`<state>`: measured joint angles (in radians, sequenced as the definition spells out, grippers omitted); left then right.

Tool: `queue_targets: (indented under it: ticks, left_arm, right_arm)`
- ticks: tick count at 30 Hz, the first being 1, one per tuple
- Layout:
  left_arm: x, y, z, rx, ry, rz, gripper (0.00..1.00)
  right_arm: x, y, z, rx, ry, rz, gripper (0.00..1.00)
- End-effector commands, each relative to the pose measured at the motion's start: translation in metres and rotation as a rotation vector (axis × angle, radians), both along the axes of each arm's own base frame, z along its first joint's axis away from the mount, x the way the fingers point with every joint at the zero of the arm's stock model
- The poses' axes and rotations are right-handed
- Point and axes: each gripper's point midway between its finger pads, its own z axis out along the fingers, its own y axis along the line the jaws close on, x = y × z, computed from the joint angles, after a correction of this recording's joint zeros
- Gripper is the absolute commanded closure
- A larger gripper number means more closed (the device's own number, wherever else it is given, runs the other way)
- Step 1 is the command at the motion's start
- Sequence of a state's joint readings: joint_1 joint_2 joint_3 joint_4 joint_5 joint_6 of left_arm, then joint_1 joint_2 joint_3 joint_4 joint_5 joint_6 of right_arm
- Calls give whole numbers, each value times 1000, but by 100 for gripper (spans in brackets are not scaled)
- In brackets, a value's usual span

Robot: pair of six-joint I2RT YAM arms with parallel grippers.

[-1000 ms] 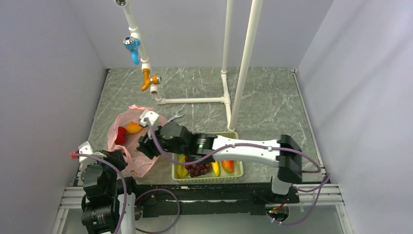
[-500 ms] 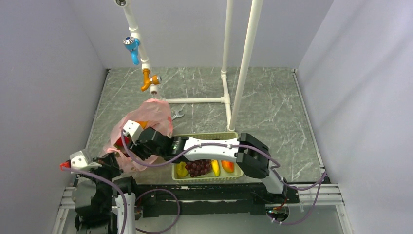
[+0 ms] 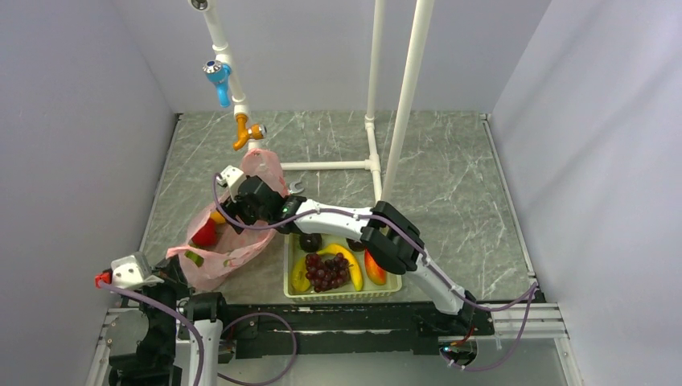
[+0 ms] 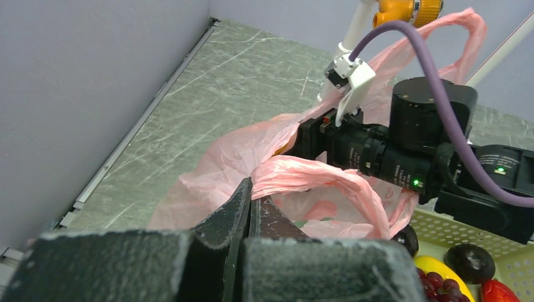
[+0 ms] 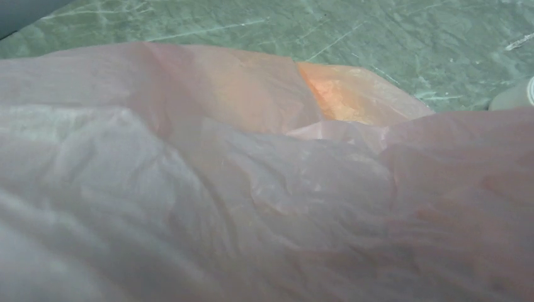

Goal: Take the fake fruits out of the plastic bag
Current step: Take out the fake fruit from the plastic bag.

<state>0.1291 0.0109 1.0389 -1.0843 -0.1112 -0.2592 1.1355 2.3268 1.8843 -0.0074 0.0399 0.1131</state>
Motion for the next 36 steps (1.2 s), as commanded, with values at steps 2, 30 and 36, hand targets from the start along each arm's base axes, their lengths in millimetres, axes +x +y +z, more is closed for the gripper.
queue_targets:
  ticks: [2, 30, 36]
  left_arm:
    - [8, 2, 14, 16, -14, 2, 100]
    - [30, -38, 32, -148, -47, -196, 100]
    - [30, -43, 27, -190, -52, -215, 100]
  right_arm:
    - [1, 28, 12, 48, -56, 26, 12]
    - [-102, 38, 33, 76, 75, 459, 13]
    - [-110, 49, 15, 60, 70, 488, 5]
